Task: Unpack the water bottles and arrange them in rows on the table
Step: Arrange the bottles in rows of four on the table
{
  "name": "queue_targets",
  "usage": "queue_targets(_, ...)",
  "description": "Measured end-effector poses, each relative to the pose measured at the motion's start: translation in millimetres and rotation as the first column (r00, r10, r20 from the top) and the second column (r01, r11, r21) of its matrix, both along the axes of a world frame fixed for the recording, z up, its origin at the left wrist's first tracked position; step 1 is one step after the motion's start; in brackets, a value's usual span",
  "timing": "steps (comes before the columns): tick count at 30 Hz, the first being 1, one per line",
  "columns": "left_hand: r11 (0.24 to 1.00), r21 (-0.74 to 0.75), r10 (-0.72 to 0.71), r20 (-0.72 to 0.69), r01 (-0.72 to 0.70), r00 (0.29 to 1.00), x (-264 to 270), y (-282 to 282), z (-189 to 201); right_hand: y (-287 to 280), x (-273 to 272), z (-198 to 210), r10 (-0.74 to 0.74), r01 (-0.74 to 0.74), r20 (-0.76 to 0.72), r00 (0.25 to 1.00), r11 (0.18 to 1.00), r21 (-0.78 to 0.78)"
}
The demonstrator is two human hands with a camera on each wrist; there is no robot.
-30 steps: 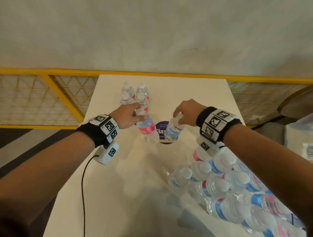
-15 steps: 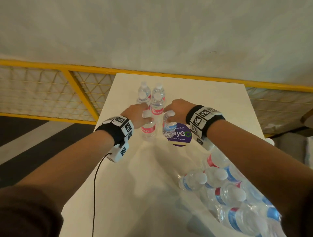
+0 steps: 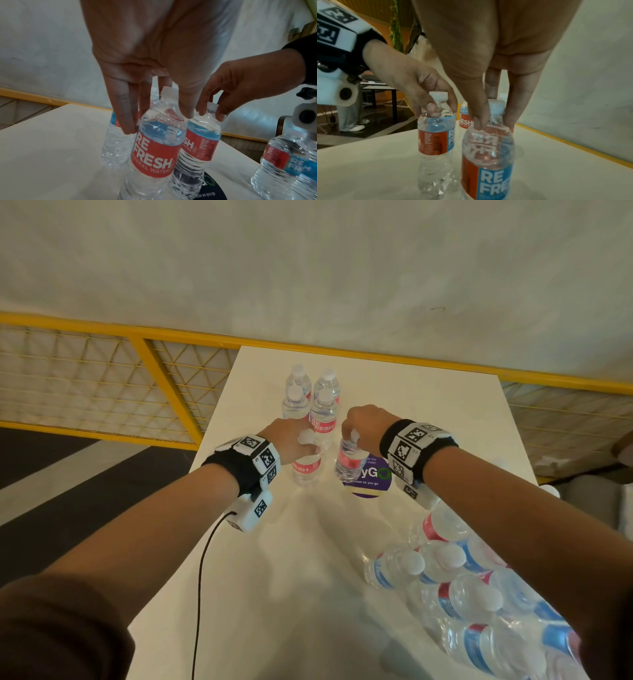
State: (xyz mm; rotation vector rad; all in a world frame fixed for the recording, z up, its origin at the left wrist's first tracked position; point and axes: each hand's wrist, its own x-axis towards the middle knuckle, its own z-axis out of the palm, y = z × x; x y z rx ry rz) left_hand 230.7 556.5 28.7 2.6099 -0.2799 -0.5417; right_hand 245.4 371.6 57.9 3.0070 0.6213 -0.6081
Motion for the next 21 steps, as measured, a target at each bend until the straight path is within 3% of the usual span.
queue_targets(5,1.0,-0.002,0.007,-0.039,-0.008,0.999,1.1,3.5,0.1,-7.6,-1.6,4.0,-0.103,0.103,0.009,0.995,0.994,0.042)
queue_targets(8,0.997,0.03,-0.064,-0.044,0.065,0.997,1.7,3.0,6.7,-4.7,-2.0,2.7,-0.177,0.18,0.047,0.983,0.982,-0.064)
queue_targets(15,0.995,0.016,-0.101,0.033,0.1,0.994,9.5,-2.4,13.6,-7.1,10.3,-2.9,-0.188,0.19,0.035,0.982,0.979,-0.074)
queue_targets(21,0.987,-0.008,-0.157,0.085,0.158,0.984,17.1,-39.3,6.3,-41.5,20.8,-2.9,-0.241,0.246,0.055,0.969,0.965,-0.092)
